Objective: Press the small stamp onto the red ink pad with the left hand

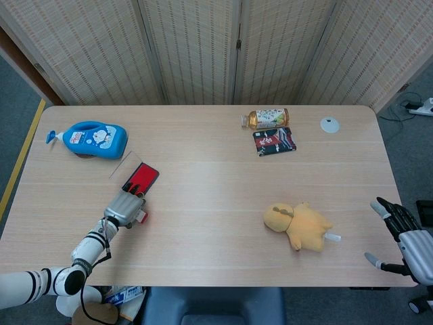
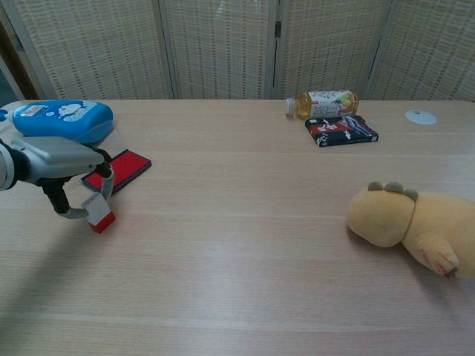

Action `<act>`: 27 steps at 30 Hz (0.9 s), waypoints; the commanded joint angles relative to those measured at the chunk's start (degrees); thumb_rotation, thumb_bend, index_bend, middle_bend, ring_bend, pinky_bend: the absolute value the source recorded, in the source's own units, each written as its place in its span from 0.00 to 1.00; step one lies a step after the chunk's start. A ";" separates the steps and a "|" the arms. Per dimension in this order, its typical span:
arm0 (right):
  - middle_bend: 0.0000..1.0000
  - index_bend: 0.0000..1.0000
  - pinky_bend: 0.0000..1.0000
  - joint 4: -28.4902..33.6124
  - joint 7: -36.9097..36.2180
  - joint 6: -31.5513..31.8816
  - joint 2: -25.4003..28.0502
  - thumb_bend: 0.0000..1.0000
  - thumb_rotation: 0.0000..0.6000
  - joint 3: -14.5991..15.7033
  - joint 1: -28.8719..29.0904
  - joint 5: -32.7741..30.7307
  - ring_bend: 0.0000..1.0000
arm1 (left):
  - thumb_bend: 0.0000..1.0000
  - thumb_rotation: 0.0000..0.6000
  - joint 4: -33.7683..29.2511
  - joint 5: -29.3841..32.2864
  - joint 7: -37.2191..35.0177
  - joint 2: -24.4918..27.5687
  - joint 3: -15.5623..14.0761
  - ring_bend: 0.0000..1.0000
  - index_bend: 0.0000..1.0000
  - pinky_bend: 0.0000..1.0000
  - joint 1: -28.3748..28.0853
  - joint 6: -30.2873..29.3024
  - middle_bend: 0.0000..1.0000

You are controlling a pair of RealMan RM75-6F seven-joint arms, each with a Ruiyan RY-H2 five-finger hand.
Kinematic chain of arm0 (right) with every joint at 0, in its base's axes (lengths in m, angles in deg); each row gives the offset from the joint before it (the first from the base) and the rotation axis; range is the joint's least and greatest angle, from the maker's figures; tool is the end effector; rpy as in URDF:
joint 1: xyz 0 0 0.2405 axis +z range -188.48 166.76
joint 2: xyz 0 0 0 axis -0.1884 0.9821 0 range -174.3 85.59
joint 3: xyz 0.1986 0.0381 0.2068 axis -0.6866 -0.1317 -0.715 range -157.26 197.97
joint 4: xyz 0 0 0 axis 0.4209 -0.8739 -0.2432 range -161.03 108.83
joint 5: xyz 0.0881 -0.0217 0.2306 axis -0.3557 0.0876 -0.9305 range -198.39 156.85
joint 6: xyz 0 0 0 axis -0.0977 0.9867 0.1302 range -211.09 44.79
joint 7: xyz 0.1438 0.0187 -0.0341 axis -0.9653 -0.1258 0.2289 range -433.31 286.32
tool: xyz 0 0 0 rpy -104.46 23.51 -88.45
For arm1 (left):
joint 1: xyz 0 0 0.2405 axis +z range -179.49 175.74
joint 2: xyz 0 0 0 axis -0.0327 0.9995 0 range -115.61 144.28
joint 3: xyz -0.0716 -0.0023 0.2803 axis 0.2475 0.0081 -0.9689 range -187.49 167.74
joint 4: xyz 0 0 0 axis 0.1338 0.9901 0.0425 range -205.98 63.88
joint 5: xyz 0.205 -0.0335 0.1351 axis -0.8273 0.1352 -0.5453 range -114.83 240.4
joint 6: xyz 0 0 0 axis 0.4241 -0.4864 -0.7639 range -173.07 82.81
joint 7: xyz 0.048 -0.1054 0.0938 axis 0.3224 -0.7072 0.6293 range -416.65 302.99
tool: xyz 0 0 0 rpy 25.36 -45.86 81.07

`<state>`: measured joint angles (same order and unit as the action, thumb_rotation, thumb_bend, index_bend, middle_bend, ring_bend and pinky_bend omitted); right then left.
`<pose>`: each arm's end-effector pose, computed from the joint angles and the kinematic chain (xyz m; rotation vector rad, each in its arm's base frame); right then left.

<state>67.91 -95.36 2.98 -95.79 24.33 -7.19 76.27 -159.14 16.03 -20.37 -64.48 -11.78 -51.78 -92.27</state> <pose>-0.3543 -0.1524 0.1906 1.5072 -1.1076 1.0270 -0.2289 0.3776 -0.0290 -2.0509 -0.7905 -0.3832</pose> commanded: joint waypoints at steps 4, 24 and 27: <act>0.00 0.00 0.00 0.00 0.06 0.00 0.00 0.19 1.00 0.02 -0.04 0.02 0.00 | 0.33 1.00 -0.22 -0.48 -0.27 0.03 -0.17 0.12 0.47 0.12 0.19 -0.62 0.31; 0.00 0.00 0.00 -0.66 -1.71 -1.13 0.24 0.19 1.00 -0.81 0.32 -2.26 0.00 | 0.33 1.00 -4.64 2.81 2.52 3.66 2.27 0.27 0.59 0.39 -4.38 0.50 0.43; 0.00 0.00 0.00 -0.83 -2.15 -1.33 0.33 0.19 1.00 -1.04 0.35 -2.87 0.00 | 0.33 1.00 -3.82 3.05 2.46 3.47 3.08 0.27 0.59 0.40 -6.14 2.24 0.44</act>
<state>67.13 -97.42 1.70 -95.49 23.35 -6.85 73.47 -163.43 18.84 -17.96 -60.95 -9.18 -57.08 -90.91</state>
